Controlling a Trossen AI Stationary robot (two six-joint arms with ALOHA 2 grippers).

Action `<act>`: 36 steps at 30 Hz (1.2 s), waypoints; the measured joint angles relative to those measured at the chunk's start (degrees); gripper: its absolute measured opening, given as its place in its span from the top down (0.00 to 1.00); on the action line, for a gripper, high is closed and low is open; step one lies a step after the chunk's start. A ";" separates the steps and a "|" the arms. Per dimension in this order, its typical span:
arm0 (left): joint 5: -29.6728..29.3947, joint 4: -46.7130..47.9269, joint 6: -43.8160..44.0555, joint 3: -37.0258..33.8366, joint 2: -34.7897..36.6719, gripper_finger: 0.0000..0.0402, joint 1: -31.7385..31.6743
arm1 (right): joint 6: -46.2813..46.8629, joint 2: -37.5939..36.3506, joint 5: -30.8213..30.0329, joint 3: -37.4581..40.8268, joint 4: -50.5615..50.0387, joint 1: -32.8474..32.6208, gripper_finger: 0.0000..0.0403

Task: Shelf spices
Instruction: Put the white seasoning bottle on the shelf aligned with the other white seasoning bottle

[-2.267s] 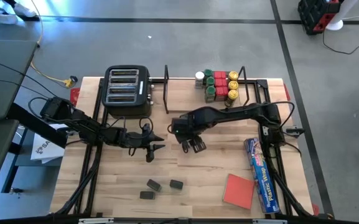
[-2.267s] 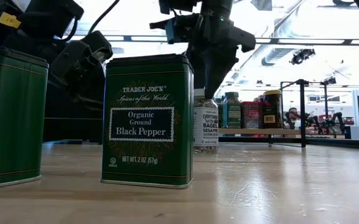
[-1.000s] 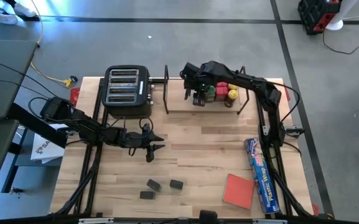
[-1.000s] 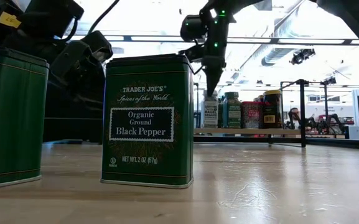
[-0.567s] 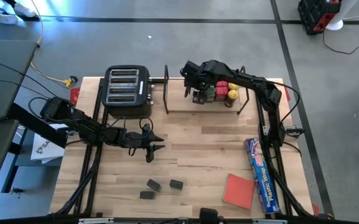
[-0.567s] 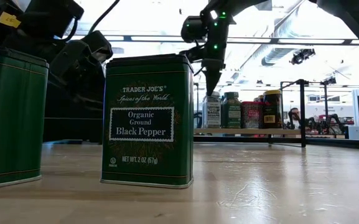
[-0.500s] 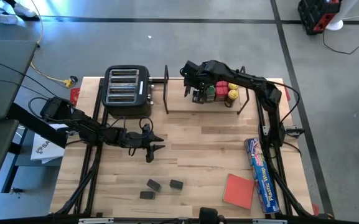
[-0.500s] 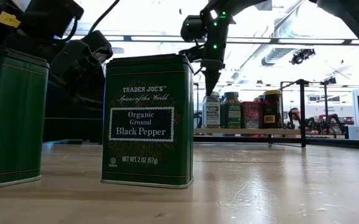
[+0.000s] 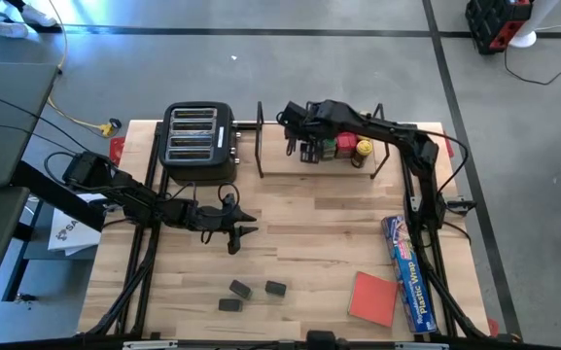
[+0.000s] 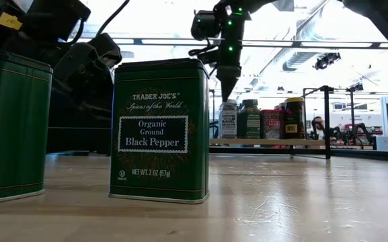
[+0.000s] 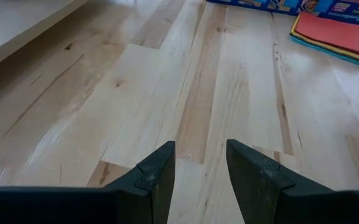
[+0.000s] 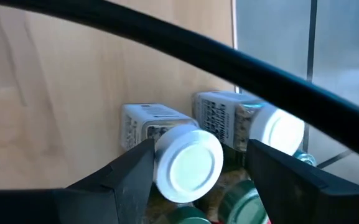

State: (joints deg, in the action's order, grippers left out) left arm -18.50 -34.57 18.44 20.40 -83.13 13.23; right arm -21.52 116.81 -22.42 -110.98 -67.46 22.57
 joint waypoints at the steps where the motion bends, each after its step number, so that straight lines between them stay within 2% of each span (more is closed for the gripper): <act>1: 0.00 0.00 0.00 0.00 0.00 0.66 0.00 | -0.08 -0.01 0.05 0.00 -0.03 -0.29 0.39; 7: 0.00 0.00 0.00 0.00 0.00 0.66 0.02 | -1.48 -0.93 -0.04 -0.02 -0.85 -2.44 0.40; 13: -0.02 0.03 0.00 0.00 0.00 0.66 0.04 | 0.05 -3.86 1.99 -0.11 -1.30 -5.34 0.50; 16: -0.02 -0.03 0.00 0.02 0.00 0.66 0.04 | 1.03 -3.76 5.83 0.44 -1.92 -6.65 0.59; 24: 0.22 0.00 0.00 0.02 0.00 0.66 0.51 | 4.48 -3.18 7.39 11.20 2.02 -5.70 0.92; 26: 0.23 0.01 -0.09 0.02 0.00 0.66 0.81 | 4.57 -3.18 6.84 13.88 4.85 -5.24 0.98; 36: -0.02 0.02 -0.04 0.02 0.00 0.66 1.09 | 6.65 -3.16 0.89 19.04 12.96 -4.53 1.00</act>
State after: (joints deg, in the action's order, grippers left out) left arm -18.52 -34.55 18.39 20.43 -83.13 14.33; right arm -14.87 113.65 -21.52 -91.94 -54.50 18.03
